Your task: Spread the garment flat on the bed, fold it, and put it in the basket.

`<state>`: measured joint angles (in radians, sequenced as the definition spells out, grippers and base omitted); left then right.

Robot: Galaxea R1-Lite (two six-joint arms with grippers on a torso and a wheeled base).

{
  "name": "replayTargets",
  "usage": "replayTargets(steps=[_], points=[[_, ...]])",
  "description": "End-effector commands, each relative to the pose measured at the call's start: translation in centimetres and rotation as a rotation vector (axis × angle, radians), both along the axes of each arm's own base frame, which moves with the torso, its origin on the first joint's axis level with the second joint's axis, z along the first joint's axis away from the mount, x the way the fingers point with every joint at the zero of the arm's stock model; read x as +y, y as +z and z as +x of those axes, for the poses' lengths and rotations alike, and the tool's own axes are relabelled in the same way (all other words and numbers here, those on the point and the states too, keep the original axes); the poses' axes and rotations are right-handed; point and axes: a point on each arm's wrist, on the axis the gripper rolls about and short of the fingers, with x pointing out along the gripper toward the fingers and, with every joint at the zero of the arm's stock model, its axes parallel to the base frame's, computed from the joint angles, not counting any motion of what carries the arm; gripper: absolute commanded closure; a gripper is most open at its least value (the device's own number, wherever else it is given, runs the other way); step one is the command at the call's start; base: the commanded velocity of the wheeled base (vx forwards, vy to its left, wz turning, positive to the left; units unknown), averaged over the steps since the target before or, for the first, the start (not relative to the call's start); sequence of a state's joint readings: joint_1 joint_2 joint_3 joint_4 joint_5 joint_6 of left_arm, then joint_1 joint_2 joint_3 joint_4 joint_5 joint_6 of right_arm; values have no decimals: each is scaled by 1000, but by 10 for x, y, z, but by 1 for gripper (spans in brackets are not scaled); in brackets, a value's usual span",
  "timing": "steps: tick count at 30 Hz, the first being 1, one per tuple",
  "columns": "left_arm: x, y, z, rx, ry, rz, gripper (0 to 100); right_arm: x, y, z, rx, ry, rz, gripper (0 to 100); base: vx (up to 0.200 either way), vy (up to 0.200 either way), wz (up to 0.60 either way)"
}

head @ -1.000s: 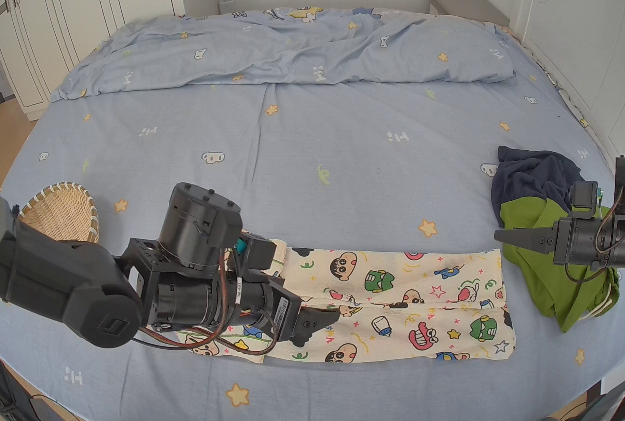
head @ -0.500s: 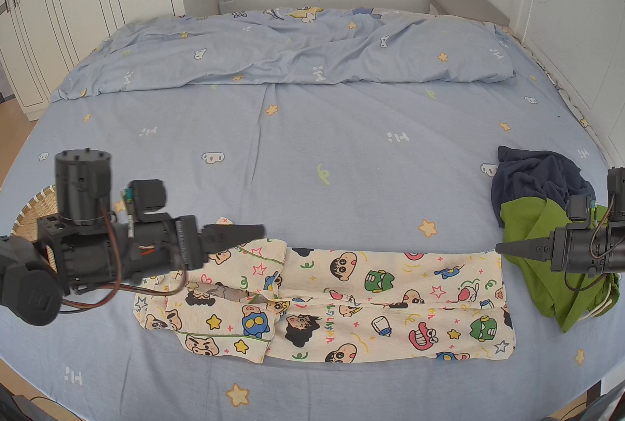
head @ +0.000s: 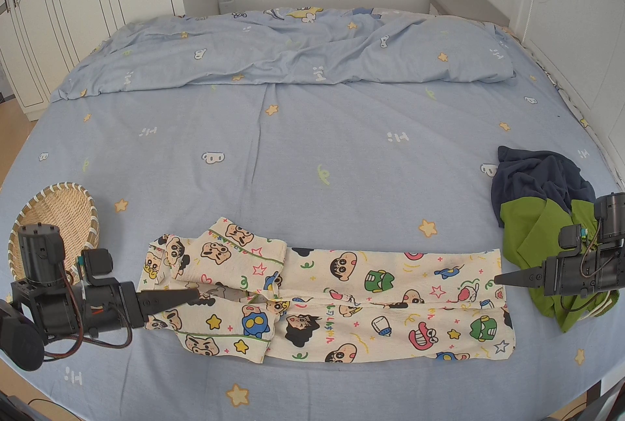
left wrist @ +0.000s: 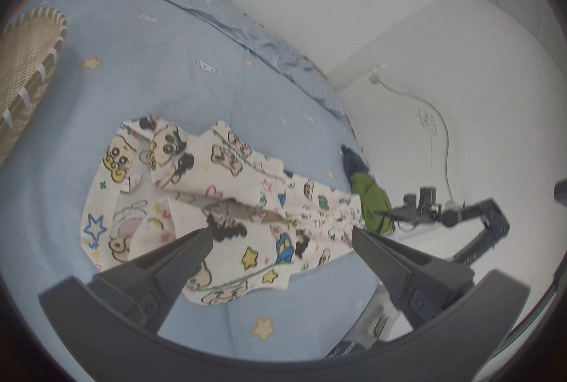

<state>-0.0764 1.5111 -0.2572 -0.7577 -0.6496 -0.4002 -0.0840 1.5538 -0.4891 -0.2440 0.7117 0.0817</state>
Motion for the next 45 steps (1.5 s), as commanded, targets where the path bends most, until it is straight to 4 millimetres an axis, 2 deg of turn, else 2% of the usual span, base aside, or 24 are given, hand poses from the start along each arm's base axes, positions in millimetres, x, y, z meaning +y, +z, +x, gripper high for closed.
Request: replayTargets(steps=[1,2,6,13,19,29,32,34,37,40,41,45], points=[[1,-33,-3,99,-66,32,0,-3,-4,2,15,-8,0,0,0,0,0],[1,-41,-2,122,-88,39,0,-5,-3,2,9,-17,0,0,0,0,0],[2,-50,3,150,-92,53,0,-7,-2,2,5,-23,2,0,0,0,0],[13,-69,25,142,-44,56,0,-6,6,-2,-30,-26,3,0,0,0,0],[18,-74,40,33,-14,44,0,-5,15,-8,-66,-22,0,0,0,0,0],[14,-74,39,36,-19,27,0,-7,19,-9,-79,-27,27,0,0,0,0],[14,-69,38,24,-14,14,0,-7,20,-9,-85,-27,26,0,0,0,0],[13,-59,36,-13,-10,2,0,-7,21,-10,-88,-27,26,0,0,0,0],[13,-34,32,-92,15,-48,0,-7,23,-11,-95,-27,26,0,0,0,0],[13,-23,29,-120,26,-74,0,-7,23,-11,-95,-28,27,0,0,0,0],[10,3,19,-178,27,-139,0,-9,22,-11,-89,-38,27,0,0,0,0],[3,27,1,-258,-25,-184,0,-12,16,-6,-59,-49,28,0,0,0,0]])
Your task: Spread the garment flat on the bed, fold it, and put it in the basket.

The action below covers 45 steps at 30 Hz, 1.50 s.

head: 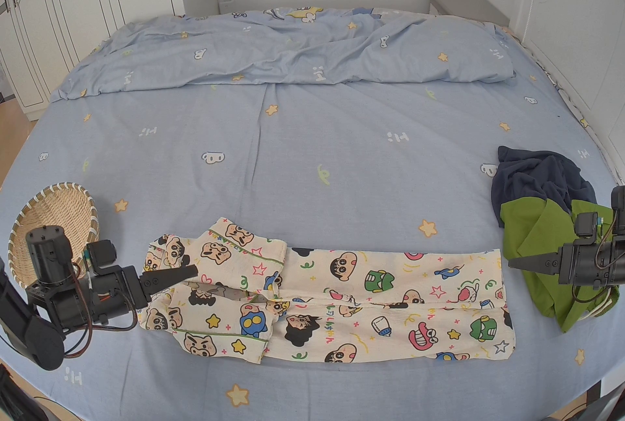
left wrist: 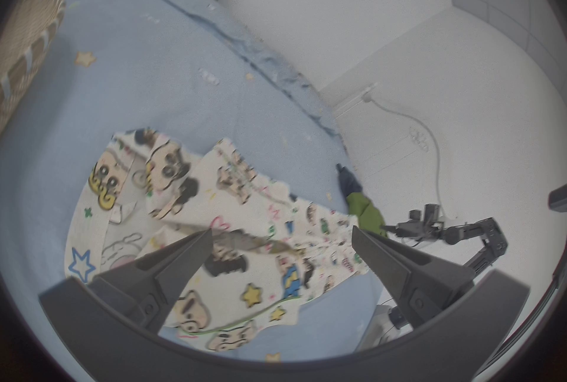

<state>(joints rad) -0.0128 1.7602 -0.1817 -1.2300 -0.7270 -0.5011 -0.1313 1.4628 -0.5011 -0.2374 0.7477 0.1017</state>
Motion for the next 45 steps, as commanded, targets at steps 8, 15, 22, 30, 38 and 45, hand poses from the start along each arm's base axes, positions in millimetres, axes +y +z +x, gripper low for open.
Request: replayTargets(steps=[8,15,22,30,38,45], points=[[-15,67,-38,-250,-86,-93,0,-7,-40,20,158,8,-5,0,0,0,0],[-22,82,-30,-226,-34,-87,0,-10,-70,28,264,24,-10,0,0,0,0],[-35,115,-42,-99,-13,-51,0,-15,-72,28,275,5,-6,0,0,0,0],[-39,125,-58,-139,-62,-62,0,-19,-88,35,326,0,0,0,0,0,0],[-39,125,-59,-144,-65,-64,0,-22,-99,42,325,2,2,0,0,0,0],[-40,125,-59,-142,-72,-66,0,-20,-97,47,281,73,98,0,0,0,0]])
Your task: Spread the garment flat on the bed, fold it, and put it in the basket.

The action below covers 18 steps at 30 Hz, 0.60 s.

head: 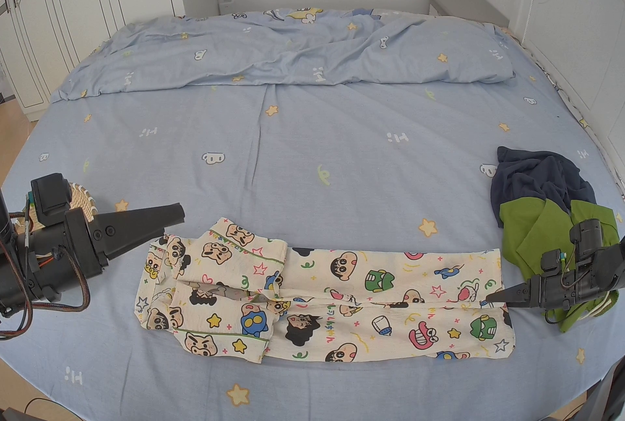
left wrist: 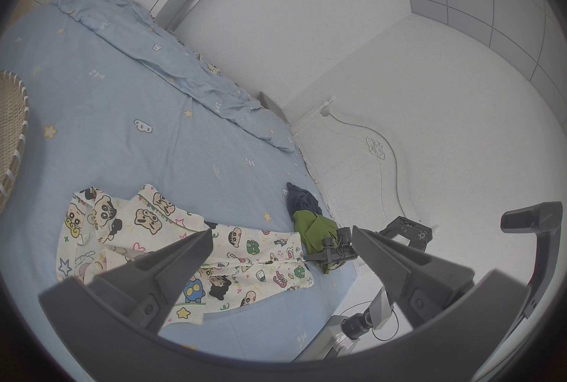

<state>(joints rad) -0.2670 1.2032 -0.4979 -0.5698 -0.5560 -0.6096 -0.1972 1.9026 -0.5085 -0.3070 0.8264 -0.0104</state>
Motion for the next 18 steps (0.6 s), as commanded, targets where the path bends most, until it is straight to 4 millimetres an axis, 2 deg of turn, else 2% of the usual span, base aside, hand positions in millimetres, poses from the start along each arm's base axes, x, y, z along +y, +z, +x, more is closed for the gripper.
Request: replayTargets(steps=[1,8,18], points=[[-1,0,-1,-3,-5,-2,0,1,-3,4,1,27,51,0,0,0,0],[0,5,-6,-22,-8,-7,0,1,-2,9,-3,51,117,0,0,0,0],[-2,7,-11,-35,-30,-13,0,1,-15,17,35,54,131,0,0,0,0]])
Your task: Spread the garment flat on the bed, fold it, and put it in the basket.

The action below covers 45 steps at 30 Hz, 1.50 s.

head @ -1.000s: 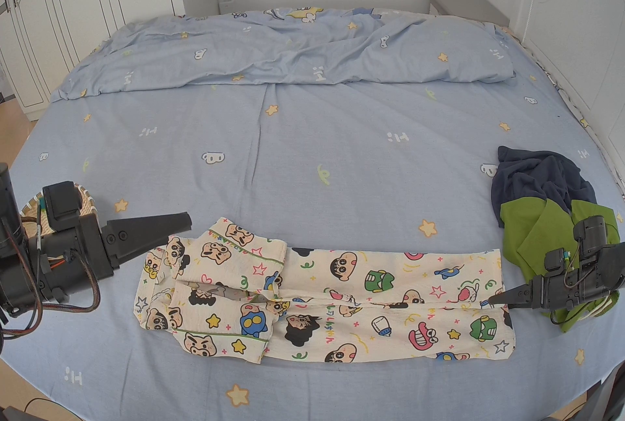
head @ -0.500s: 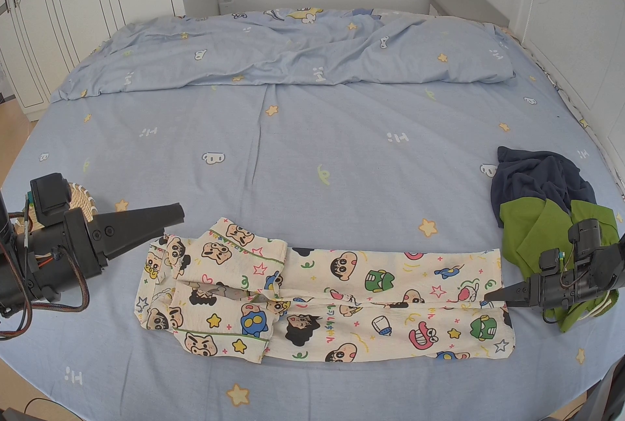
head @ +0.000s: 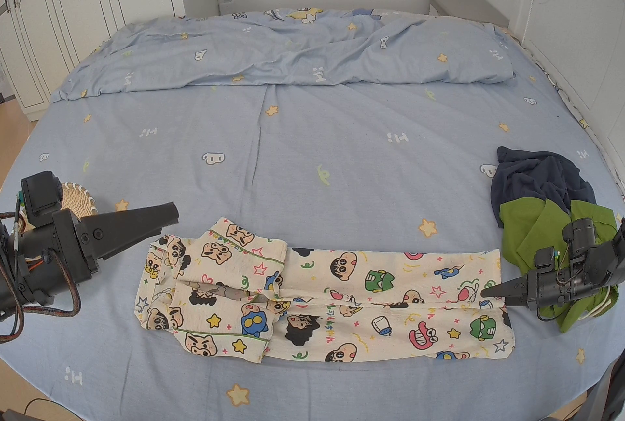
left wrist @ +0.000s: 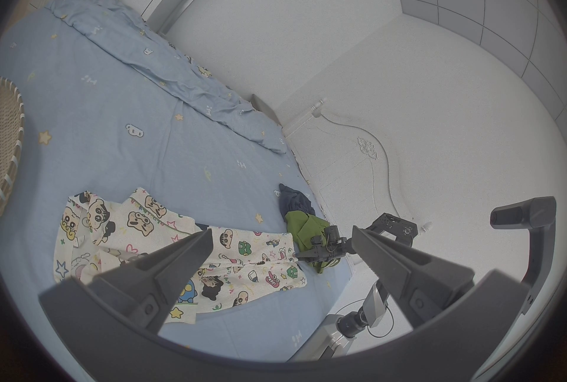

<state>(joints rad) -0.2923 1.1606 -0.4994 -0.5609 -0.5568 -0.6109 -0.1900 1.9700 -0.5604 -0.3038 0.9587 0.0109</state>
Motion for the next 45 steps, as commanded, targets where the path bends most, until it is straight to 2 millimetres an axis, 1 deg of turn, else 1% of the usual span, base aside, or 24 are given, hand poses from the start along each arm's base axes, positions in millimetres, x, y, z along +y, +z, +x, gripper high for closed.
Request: replayTargets(steps=[1,7,13,24,25,42,45], points=[[0,1,-1,-4,-4,-2,0,0,-8,3,26,4,6,0,0,0,0],[0,2,-2,-10,-2,-4,0,3,-6,6,6,48,82,0,0,0,0],[1,3,-3,-16,-2,-6,0,3,-10,7,32,51,93,0,0,0,0],[0,4,-3,-16,-2,-7,0,2,-12,2,52,44,96,0,0,0,0],[0,3,-3,-13,-2,-6,0,2,-12,2,52,44,96,100,0,0,0],[4,4,1,-16,26,-7,0,1,-13,1,56,38,94,100,0,0,0],[4,4,1,-19,27,-8,0,3,-10,1,49,42,92,100,0,0,0]])
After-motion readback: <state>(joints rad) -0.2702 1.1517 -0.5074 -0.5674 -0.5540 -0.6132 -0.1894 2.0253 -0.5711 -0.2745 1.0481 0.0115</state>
